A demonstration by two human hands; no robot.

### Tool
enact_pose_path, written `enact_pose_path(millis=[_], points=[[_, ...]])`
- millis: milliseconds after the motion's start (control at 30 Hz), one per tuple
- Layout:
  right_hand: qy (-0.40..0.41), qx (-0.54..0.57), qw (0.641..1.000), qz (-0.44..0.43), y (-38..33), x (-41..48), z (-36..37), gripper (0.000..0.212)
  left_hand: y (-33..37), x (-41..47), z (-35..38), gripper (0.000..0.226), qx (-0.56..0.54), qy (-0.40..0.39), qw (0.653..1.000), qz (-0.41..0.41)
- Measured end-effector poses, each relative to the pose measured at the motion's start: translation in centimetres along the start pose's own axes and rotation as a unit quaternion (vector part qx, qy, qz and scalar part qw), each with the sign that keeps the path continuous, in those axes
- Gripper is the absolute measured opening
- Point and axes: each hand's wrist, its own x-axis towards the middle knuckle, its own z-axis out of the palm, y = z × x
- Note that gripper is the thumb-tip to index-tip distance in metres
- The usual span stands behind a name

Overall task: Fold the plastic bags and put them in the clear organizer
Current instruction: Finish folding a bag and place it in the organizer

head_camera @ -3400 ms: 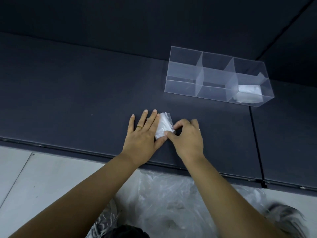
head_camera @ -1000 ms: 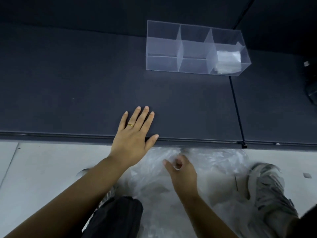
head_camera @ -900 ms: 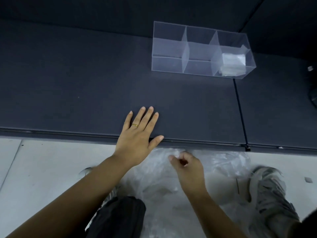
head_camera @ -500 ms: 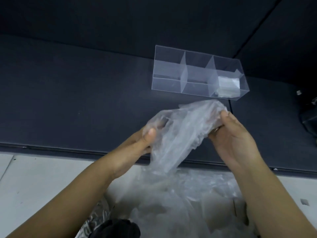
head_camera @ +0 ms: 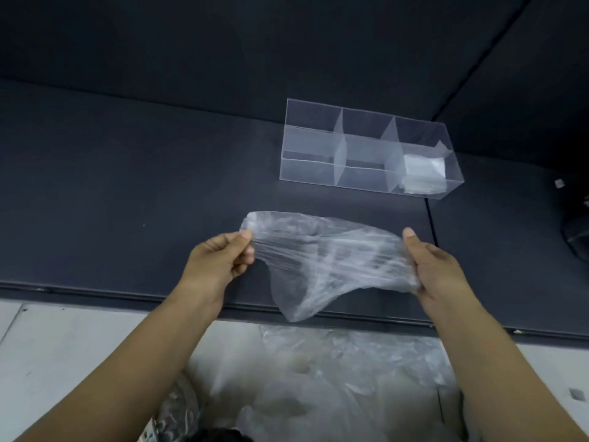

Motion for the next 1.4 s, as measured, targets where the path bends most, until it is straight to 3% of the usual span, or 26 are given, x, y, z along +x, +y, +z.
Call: enact_pose_path(millis=[67,133,200,267,300,367,467,500,533,567,600,667,733,767,800,900,1000,1067,1200,1400], points=[[0.013,-0.047,0.998,-0.042,0.3,0.0,0.0,0.03,-0.1,0.4,-0.5,0.016,0.008,0.047,0.999,0.022],[0.001,-0.024,0.999,-0.048,0.2,0.0,-0.3,0.033,0.1,0.7,-1.2,0.015,0.042,0.093,0.993,0.057],[-0.011,0.002,0.998,-0.059,-0.1,-0.2,-0.5,0.027,0.1,0.7,-1.7,0.022,0.185,0.144,0.961,0.148],[-0.042,-0.007,0.997,-0.063,-0.3,-0.6,-0.7,0.016,0.0,-0.1,-1.6,0.051,0.359,0.173,0.872,0.286],[-0.073,-0.023,0.995,-0.059,-0.4,-1.1,-0.7,0.015,0.2,-0.7,-1.2,0.069,0.41,0.137,0.827,0.359],[-0.142,-0.077,0.986,-0.044,-0.2,-2.3,-0.8,0.033,0.4,-1.4,0.3,0.092,0.497,-0.023,0.731,0.467],[-0.224,-0.15,0.963,-0.022,0.3,-4.5,-0.5,0.06,-0.6,-1.8,3.2,0.106,0.623,-0.218,0.567,0.493],[-0.255,-0.133,0.958,-0.007,0.6,-5.0,-0.2,0.062,-0.9,-1.8,4.1,0.104,0.644,-0.245,0.536,0.487],[-0.286,-0.089,0.954,0.013,0.9,-5.3,0.0,0.06,-1.1,-1.6,4.8,0.095,0.645,-0.265,0.53,0.483],[-0.31,-0.024,0.95,0.031,1.1,-5.5,0.3,0.057,-1.3,-1.6,5.3,0.08,0.623,-0.275,0.553,0.48],[-0.317,0.046,0.947,0.042,1.0,-5.7,0.5,0.053,-1.3,-1.7,5.5,0.059,0.577,-0.269,0.608,0.473],[-0.289,0.144,0.946,0.033,0.7,-5.8,0.8,0.05,-0.8,-2.1,5.8,0.027,0.453,-0.206,0.765,0.409],[-0.239,0.144,0.96,-0.02,0.6,-6.2,1.1,0.048,-0.1,-2.5,5.9,0.031,0.278,-0.11,0.923,0.241],[-0.224,0.103,0.967,-0.059,0.6,-6.6,1.4,0.048,0.3,-2.7,5.9,0.034,0.175,-0.085,0.971,0.141],[-0.222,0.048,0.969,-0.1,0.6,-7.2,1.9,0.046,0.7,-2.7,5.9,0.034,0.086,-0.086,0.991,0.055],[-0.281,-0.026,0.947,-0.154,0.9,-8.6,4.0,0.044,1.9,-3.3,5.8,0.04,-0.048,-0.165,0.982,-0.082],[-0.273,-0.013,0.945,-0.177,0.4,-8.7,5.3,0.033,1.7,-4.2,5.8,0.041,-0.062,-0.212,0.973,-0.065],[-0.218,-0.042,0.95,-0.219,-0.2,-8.2,5.2,0.008,1.8,-4.4,5.7,0.032,-0.069,-0.175,0.982,-0.03],[-0.137,-0.076,0.955,-0.252,-1.0,-6.9,3.4,0.054,2.3,-3.2,4.5,0.02,-0.076,-0.043,0.996,0.018],[-0.105,-0.084,0.959,-0.251,-1.0,-5.0,1.2,0.054,1.6,-2.1,2.5,0.037,-0.011,0.056,0.995,0.086]])
